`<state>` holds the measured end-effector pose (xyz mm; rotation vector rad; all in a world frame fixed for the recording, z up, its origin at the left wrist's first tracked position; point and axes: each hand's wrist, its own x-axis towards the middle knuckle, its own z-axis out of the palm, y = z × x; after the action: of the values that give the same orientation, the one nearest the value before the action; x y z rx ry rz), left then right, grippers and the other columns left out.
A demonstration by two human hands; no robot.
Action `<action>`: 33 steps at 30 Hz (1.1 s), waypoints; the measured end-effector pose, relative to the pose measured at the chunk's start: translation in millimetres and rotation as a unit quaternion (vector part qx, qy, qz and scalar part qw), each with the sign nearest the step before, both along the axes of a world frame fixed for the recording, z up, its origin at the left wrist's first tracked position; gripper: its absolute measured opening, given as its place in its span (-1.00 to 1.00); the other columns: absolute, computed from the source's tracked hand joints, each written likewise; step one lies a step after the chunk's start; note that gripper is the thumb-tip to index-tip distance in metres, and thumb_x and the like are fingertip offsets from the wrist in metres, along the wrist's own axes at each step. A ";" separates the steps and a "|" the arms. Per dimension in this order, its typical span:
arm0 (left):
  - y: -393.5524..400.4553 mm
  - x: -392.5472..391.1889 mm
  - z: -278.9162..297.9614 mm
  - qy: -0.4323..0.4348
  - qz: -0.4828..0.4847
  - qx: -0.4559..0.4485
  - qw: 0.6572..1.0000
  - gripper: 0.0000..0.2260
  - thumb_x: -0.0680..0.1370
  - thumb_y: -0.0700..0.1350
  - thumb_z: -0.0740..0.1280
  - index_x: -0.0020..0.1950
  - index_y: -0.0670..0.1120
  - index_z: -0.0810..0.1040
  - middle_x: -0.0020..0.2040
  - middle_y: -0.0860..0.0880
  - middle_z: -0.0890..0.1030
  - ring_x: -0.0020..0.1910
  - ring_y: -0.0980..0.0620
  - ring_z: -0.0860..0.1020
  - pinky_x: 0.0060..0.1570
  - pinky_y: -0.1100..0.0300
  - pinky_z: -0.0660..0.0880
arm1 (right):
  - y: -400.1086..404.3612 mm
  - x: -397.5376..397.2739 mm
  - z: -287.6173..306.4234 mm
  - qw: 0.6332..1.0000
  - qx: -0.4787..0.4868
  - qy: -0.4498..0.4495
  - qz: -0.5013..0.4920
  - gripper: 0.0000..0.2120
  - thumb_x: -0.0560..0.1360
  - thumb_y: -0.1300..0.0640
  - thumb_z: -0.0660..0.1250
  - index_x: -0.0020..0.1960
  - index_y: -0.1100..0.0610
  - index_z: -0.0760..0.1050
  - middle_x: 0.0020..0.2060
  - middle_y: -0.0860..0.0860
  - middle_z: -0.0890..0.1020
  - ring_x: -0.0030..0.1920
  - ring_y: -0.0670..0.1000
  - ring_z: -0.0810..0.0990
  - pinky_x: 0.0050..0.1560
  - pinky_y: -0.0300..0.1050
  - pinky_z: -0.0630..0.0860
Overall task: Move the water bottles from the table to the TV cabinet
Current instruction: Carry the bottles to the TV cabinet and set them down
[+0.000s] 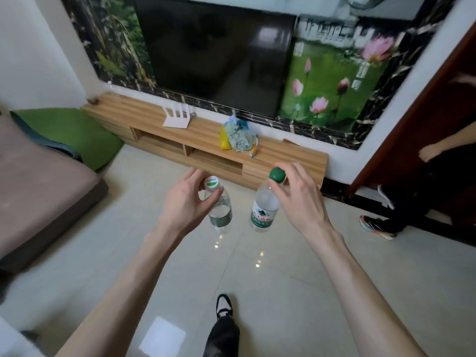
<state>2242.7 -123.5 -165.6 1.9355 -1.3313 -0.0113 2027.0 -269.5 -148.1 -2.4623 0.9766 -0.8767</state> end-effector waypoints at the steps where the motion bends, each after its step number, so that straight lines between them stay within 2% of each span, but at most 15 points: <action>1: -19.5 3.5 -0.4 0.002 -0.012 0.000 1.000 -0.82 0.54 0.06 0.45 -0.01 -0.01 0.55 -0.12 0.06 0.54 -0.14 0.06 0.52 -0.15 0.05 0.54 | -14.6 0.7 0.8 1.000 -0.002 0.001 -0.007 -0.74 0.59 0.01 0.36 0.25 0.04 0.49 0.09 -0.04 0.53 0.05 0.07 0.54 0.02 0.08 0.53; 5: -101.4 21.5 -4.1 -0.005 -0.071 0.014 0.997 -0.79 0.54 0.04 0.47 0.00 -0.07 0.58 -0.12 0.01 0.56 -0.12 0.02 0.51 -0.12 0.00 0.54 | -76.7 6.8 2.9 0.999 0.003 0.003 -0.038 -0.77 0.59 -0.03 0.37 0.20 0.02 0.50 0.05 -0.09 0.52 -0.03 0.01 0.54 -0.03 0.05 0.54; 8: -161.2 34.9 -5.7 -0.006 -0.105 0.013 0.994 -0.78 0.54 0.04 0.48 -0.03 -0.07 0.57 -0.14 0.04 0.53 -0.15 0.05 0.48 -0.13 0.07 0.51 | -123.0 12.2 3.6 0.998 0.002 0.007 -0.066 -0.79 0.57 -0.05 0.40 0.14 -0.01 0.50 -0.02 -0.12 0.49 -0.12 -0.05 0.50 -0.09 -0.05 0.50; 10: -199.7 41.3 -8.6 -0.008 -0.121 0.014 0.992 -0.78 0.54 0.06 0.48 -0.04 -0.06 0.56 -0.14 0.04 0.53 -0.14 0.03 0.50 -0.13 0.03 0.54 | -151.9 14.6 1.7 0.997 0.005 0.007 -0.083 -0.80 0.56 -0.06 0.41 0.11 -0.03 0.49 -0.05 -0.13 0.47 -0.15 -0.07 0.49 -0.11 -0.10 0.47; 13: -254.0 46.2 -12.2 -0.014 -0.135 0.025 0.990 -0.76 0.53 0.10 0.47 -0.02 -0.04 0.57 -0.12 0.05 0.56 -0.11 0.01 0.55 -0.14 -0.02 0.57 | -192.4 17.9 -0.8 0.994 0.011 0.009 -0.106 -0.79 0.55 -0.04 0.41 0.12 0.02 0.51 -0.05 -0.11 0.47 -0.16 -0.04 0.52 -0.09 -0.04 0.50; 17: -318.2 50.1 -18.4 -0.022 -0.162 0.035 0.986 -0.76 0.55 0.13 0.45 0.01 -0.03 0.57 -0.10 0.06 0.55 -0.12 0.03 0.53 -0.18 0.04 0.54 | -245.9 23.3 -5.1 0.992 0.028 0.020 -0.124 -0.77 0.56 0.03 0.41 0.16 0.11 0.52 0.02 -0.01 0.52 -0.09 0.06 0.58 -0.01 0.08 0.54; 19: -350.1 51.6 -23.6 -0.028 -0.177 0.037 0.983 -0.76 0.55 0.12 0.44 0.02 -0.02 0.56 -0.10 0.07 0.54 -0.12 0.06 0.50 -0.18 0.07 0.51 | -274.1 25.4 -9.3 0.991 0.029 0.023 -0.130 -0.77 0.57 0.04 0.41 0.17 0.11 0.52 0.03 -0.01 0.52 -0.10 0.06 0.58 -0.01 0.08 0.55; 23: -414.3 52.3 -36.9 -0.027 -0.198 0.047 0.979 -0.77 0.55 0.09 0.44 0.03 -0.04 0.56 -0.10 0.09 0.50 -0.12 0.07 0.48 -0.14 0.09 0.50 | -331.6 27.0 -22.8 0.990 0.031 0.014 -0.136 -0.76 0.57 0.03 0.42 0.18 0.08 0.52 0.01 -0.10 0.48 -0.14 -0.01 0.57 -0.05 -0.03 0.53; 27: -480.5 51.9 -49.8 -0.046 -0.210 0.058 0.975 -0.75 0.57 0.11 0.41 0.04 -0.05 0.56 -0.09 0.10 0.48 -0.12 0.08 0.49 -0.16 0.15 0.46 | -395.2 25.8 -41.9 0.990 0.037 0.019 -0.133 -0.74 0.56 0.00 0.43 0.17 0.05 0.50 0.02 -0.11 0.50 -0.15 -0.06 0.56 -0.10 -0.10 0.52; 30: -530.8 50.5 -58.9 -0.054 -0.198 0.077 0.976 -0.75 0.57 0.12 0.42 0.05 -0.05 0.57 -0.08 0.11 0.48 -0.13 0.14 0.45 -0.16 0.26 0.36 | -445.5 24.2 -57.1 0.991 0.046 0.021 -0.120 -0.75 0.53 -0.03 0.46 0.12 0.00 0.48 -0.04 -0.16 0.46 -0.20 -0.18 0.50 -0.17 -0.18 0.48; 33: -577.9 48.9 -64.4 -0.054 -0.195 0.101 0.974 -0.74 0.57 0.10 0.43 0.08 -0.07 0.59 -0.06 0.09 0.51 -0.11 0.12 0.48 -0.14 0.25 0.39 | -492.7 24.3 -68.9 0.993 0.059 0.026 -0.103 -0.74 0.50 -0.06 0.49 0.04 -0.03 0.44 -0.08 -0.19 0.44 -0.20 -0.29 0.46 -0.23 -0.22 0.43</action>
<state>2291.7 -701.4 -230.0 1.8263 -1.8263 -0.2452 2051.3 -762.2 -217.0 -2.3242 1.2811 -0.7959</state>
